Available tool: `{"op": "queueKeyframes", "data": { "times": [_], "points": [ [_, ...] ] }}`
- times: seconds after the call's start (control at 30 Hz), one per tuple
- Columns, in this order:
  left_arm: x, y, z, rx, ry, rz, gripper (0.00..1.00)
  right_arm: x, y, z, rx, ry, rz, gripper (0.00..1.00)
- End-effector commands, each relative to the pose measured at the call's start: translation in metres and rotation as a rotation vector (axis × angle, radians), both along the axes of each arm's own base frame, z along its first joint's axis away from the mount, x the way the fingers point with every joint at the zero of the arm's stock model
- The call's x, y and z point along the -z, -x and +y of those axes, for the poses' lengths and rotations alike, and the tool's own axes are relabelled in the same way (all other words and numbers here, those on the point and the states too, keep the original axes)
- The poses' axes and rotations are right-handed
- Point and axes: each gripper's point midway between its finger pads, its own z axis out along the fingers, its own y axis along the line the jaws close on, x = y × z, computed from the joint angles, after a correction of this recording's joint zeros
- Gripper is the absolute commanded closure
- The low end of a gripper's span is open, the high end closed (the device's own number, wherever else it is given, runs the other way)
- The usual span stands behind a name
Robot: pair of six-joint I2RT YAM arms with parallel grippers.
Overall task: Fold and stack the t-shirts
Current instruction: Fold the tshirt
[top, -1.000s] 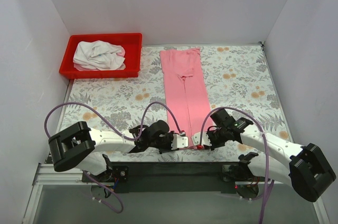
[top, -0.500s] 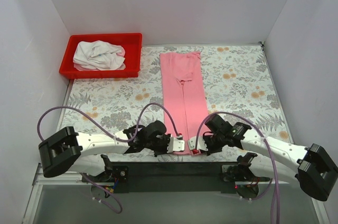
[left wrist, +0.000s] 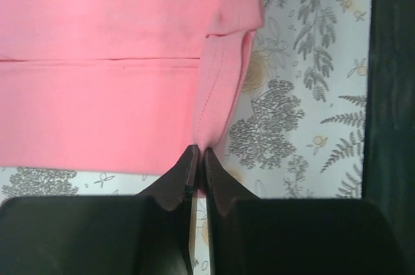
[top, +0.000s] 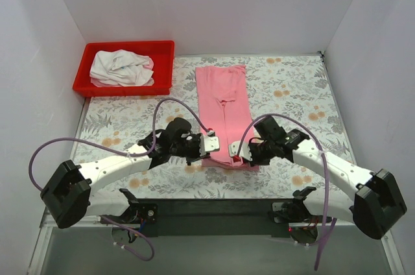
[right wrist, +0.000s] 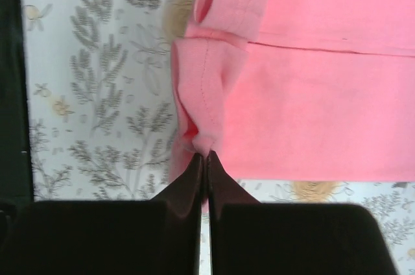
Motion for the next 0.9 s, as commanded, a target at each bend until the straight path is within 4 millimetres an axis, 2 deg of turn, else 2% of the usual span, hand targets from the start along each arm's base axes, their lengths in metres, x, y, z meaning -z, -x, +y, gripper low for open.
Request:
{"op": "queueKeyframes", "data": {
  "times": [0.0,0.03,0.1,0.13,0.2,0.23,0.27,0.3,0.37,0.4,0.43,0.5,0.63,0.73,0.77,0.83,0.87],
  "points": [
    [-0.013,-0.017,-0.005,0.048,0.040,-0.077,1.00,-0.024,-0.039,0.014,-0.051,-0.054,-0.093,0.99],
    [-0.010,-0.028,-0.004,0.045,0.034,-0.100,1.00,-0.021,-0.051,0.011,-0.029,-0.044,-0.080,0.99],
    [-0.012,-0.042,-0.005,0.038,0.043,-0.119,1.00,-0.031,-0.073,0.012,-0.029,-0.056,-0.117,0.99],
    [-0.014,-0.058,-0.002,0.026,0.048,-0.158,1.00,-0.026,-0.079,0.012,-0.032,-0.045,-0.107,0.99],
    [-0.016,-0.078,-0.005,0.021,0.051,-0.179,1.00,-0.033,-0.098,0.013,-0.037,-0.055,-0.146,0.99],
    [-0.016,-0.094,0.000,-0.003,0.052,-0.195,1.00,-0.027,-0.104,0.012,-0.038,-0.047,-0.131,0.99],
    [-0.019,-0.107,-0.004,-0.004,0.060,-0.206,1.00,-0.028,-0.111,0.013,-0.039,-0.051,-0.141,0.99],
    [-0.017,-0.121,0.001,-0.027,0.055,-0.204,1.00,-0.034,-0.123,0.013,-0.038,-0.056,-0.168,0.99],
    [-0.020,-0.140,0.001,-0.034,0.060,-0.223,1.00,-0.030,-0.137,0.014,-0.038,-0.053,-0.166,0.99],
    [-0.019,-0.152,-0.004,-0.034,0.062,-0.221,1.00,-0.037,-0.149,0.015,-0.032,-0.061,-0.191,0.99],
    [-0.020,-0.163,-0.003,-0.046,0.066,-0.229,1.00,-0.030,-0.155,0.015,-0.036,-0.050,-0.183,0.99],
    [-0.017,-0.183,-0.003,-0.059,0.066,-0.232,1.00,-0.031,-0.170,0.015,-0.024,-0.054,-0.192,0.99],
    [-0.005,-0.213,-0.001,-0.075,0.049,-0.243,1.00,-0.025,-0.208,0.014,0.002,-0.049,-0.200,0.99],
    [-0.006,-0.242,-0.001,-0.102,0.062,-0.286,1.00,-0.016,-0.228,0.013,0.016,-0.044,-0.199,0.99],
    [-0.005,-0.248,0.000,-0.107,0.062,-0.289,1.00,-0.021,-0.238,0.015,0.020,-0.050,-0.216,0.99],
    [-0.001,-0.261,0.000,-0.115,0.060,-0.293,1.00,-0.013,-0.248,0.015,0.029,-0.045,-0.203,0.99],
    [-0.001,-0.265,0.000,-0.118,0.060,-0.295,1.00,-0.017,-0.255,0.017,0.032,-0.050,-0.216,0.99]
  ]
}}
